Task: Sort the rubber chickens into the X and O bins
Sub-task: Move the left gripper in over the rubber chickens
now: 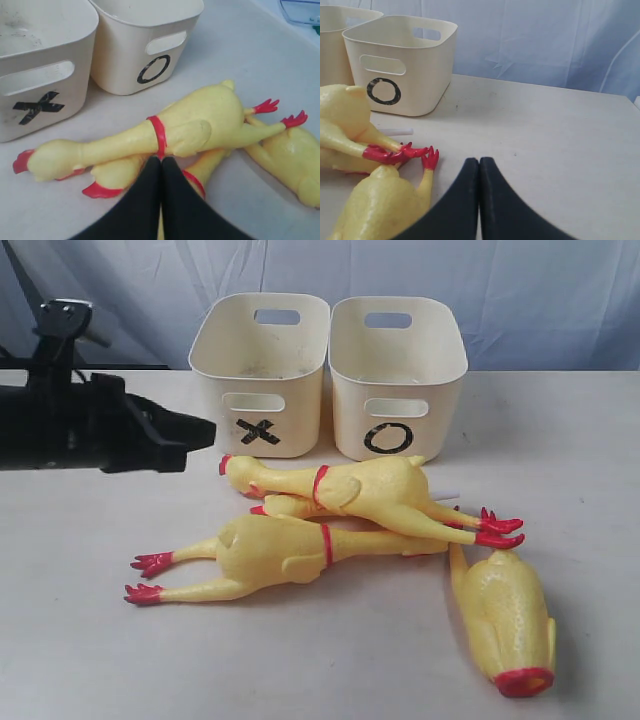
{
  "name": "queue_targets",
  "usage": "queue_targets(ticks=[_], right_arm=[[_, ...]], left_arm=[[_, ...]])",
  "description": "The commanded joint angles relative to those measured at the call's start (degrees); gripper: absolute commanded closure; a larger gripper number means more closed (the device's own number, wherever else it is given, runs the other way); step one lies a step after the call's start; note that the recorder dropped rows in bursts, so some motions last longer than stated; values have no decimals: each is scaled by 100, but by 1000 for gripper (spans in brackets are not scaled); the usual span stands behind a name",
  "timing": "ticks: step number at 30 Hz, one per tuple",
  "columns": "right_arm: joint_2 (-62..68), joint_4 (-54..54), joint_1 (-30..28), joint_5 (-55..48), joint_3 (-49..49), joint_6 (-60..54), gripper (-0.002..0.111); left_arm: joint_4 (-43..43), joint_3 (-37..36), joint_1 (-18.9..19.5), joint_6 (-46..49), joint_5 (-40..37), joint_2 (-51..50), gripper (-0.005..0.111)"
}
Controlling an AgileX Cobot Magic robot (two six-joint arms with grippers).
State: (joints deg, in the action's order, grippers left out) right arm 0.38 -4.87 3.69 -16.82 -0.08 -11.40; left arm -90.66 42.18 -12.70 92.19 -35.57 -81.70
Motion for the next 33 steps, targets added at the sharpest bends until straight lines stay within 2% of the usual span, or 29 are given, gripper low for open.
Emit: queue_targets(ticks=[1, 6, 11, 21, 33], right_arm=[[-38, 8, -23, 75, 8, -9, 109], [-38, 8, -23, 64, 8, -9, 109], [-38, 8, -23, 64, 8, -9, 109], [-38, 8, -23, 64, 8, -9, 109], [-38, 8, -23, 75, 8, -9, 109]], left_arm=[[-383, 490, -120, 43, -102, -642, 107], [-446, 1026, -120, 43, -648, -1435, 107], [-717, 1267, -120, 43, -946, -2034, 107], [-769, 1350, -120, 58, -1372, -2396, 107], [-329, 1350, -120, 298, -1019, -2396, 107]])
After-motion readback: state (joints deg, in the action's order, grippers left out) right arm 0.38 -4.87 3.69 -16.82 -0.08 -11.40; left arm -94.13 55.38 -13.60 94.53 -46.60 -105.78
